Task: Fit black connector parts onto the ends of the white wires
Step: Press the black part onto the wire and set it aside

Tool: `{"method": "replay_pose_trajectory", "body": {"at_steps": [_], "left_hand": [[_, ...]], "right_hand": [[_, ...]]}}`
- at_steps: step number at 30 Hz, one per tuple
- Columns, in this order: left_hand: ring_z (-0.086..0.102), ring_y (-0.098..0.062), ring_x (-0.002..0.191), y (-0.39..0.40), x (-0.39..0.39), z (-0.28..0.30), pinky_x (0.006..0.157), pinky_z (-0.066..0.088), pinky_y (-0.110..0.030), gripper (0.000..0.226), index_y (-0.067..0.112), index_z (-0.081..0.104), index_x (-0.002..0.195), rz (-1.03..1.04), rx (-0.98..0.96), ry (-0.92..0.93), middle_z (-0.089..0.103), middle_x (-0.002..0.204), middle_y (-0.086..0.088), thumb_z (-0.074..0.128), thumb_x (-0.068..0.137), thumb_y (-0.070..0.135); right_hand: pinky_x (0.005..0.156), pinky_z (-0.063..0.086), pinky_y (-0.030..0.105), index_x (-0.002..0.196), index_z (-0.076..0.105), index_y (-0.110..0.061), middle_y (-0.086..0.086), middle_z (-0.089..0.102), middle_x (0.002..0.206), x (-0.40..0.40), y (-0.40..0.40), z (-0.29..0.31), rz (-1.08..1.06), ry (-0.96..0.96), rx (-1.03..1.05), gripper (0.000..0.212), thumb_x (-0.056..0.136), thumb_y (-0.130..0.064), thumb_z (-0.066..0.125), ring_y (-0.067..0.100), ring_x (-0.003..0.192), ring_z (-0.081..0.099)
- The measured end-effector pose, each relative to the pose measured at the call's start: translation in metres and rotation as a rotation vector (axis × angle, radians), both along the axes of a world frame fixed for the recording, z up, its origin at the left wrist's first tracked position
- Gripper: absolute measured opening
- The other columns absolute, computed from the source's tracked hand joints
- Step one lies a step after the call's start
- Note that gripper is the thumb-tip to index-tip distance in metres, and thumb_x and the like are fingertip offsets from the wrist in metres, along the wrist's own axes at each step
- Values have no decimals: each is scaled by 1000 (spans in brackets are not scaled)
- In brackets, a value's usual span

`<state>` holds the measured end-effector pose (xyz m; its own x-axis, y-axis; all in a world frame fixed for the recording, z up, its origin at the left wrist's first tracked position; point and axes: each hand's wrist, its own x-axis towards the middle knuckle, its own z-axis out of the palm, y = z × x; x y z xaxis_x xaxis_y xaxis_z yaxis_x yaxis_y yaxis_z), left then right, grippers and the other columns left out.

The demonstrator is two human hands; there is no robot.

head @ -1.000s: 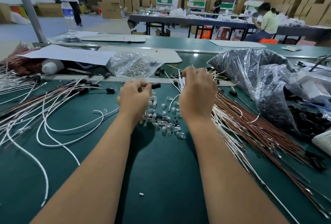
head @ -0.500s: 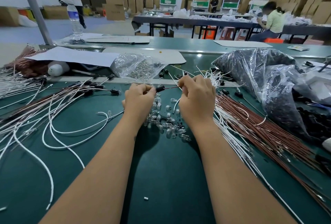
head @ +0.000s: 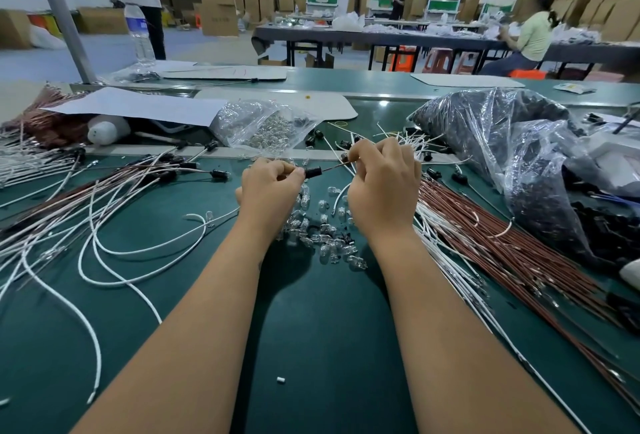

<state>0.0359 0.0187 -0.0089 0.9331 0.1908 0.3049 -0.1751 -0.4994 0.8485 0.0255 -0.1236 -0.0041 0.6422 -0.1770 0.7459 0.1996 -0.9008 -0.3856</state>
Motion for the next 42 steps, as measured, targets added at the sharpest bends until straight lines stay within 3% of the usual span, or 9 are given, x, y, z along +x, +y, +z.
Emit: {"method": "replay_pose_trajectory", "body": {"at_steps": [9, 12, 17, 22, 24, 29, 36, 39, 42], "left_hand": [[51, -40, 103, -3, -2, 5, 94, 42, -59, 26, 23, 60, 66, -85, -58, -43, 46, 86, 1, 59, 92, 23], [50, -37, 102, -3, -2, 4, 93, 43, -51, 24, 21, 59, 69, -96, -38, -75, 47, 90, -4, 56, 93, 22], [48, -24, 90, -2, -1, 0, 84, 42, -40, 18, 15, 59, 79, -111, 55, -146, 48, 88, -3, 54, 95, 22], [48, -21, 89, -1, 1, -2, 76, 33, -26, 16, 12, 60, 83, -105, 210, -259, 51, 85, -2, 57, 95, 23], [48, -20, 89, 1, 2, -1, 76, 33, -26, 22, 7, 64, 87, -111, 275, -287, 52, 87, -2, 59, 95, 26], [49, -23, 94, 20, 4, -1, 82, 35, -36, 25, 7, 67, 90, 73, 488, -341, 59, 94, -7, 60, 92, 32], [44, -36, 113, 37, 6, -5, 90, 32, -45, 38, 6, 65, 109, 483, 652, 4, 56, 117, -15, 47, 98, 38], [39, -35, 118, 38, 5, -6, 96, 28, -45, 26, 10, 64, 114, 464, 579, 7, 51, 123, -15, 52, 94, 23], [33, -31, 125, 28, 2, -2, 108, 22, -49, 44, 16, 59, 122, 323, 487, -211, 48, 129, -9, 57, 79, 7]], "right_hand": [[76, 24, 28, 91, 69, -12, 5, 56, 86, 0, 11, -2, 183, 41, -72, 21, 85, 2, 54, 24, 88, 46], [81, 35, 29, 97, 68, -7, 8, 63, 90, -1, 12, -1, 272, 58, -6, 27, 83, 9, 51, 25, 90, 52], [70, 40, 25, 120, 60, -10, 5, 67, 89, -4, 12, -2, 390, 113, 86, 39, 85, 6, 54, 18, 81, 58], [86, 42, 28, 107, 66, -4, 10, 66, 100, -1, 13, -3, 411, 136, 23, 21, 89, -3, 54, 25, 94, 56], [84, 40, 31, 104, 65, -6, 8, 65, 99, -1, 13, -3, 397, 144, -13, 15, 92, -8, 55, 24, 94, 54], [74, 28, 26, 103, 60, -11, 1, 63, 93, 2, 2, -2, 176, 116, -79, 10, 96, -14, 53, 14, 80, 45], [67, 30, 29, 98, 56, -10, -2, 54, 77, 1, 7, -3, 131, 160, -141, 10, 98, -17, 49, 18, 69, 48], [63, 33, 28, 98, 56, -10, -2, 56, 79, 2, 10, -4, 182, 205, -48, 8, 98, -16, 50, 19, 69, 51], [65, 40, 29, 99, 55, -11, -2, 58, 84, 4, 5, -4, 308, 272, 162, 5, 97, -14, 52, 18, 76, 55]]}}
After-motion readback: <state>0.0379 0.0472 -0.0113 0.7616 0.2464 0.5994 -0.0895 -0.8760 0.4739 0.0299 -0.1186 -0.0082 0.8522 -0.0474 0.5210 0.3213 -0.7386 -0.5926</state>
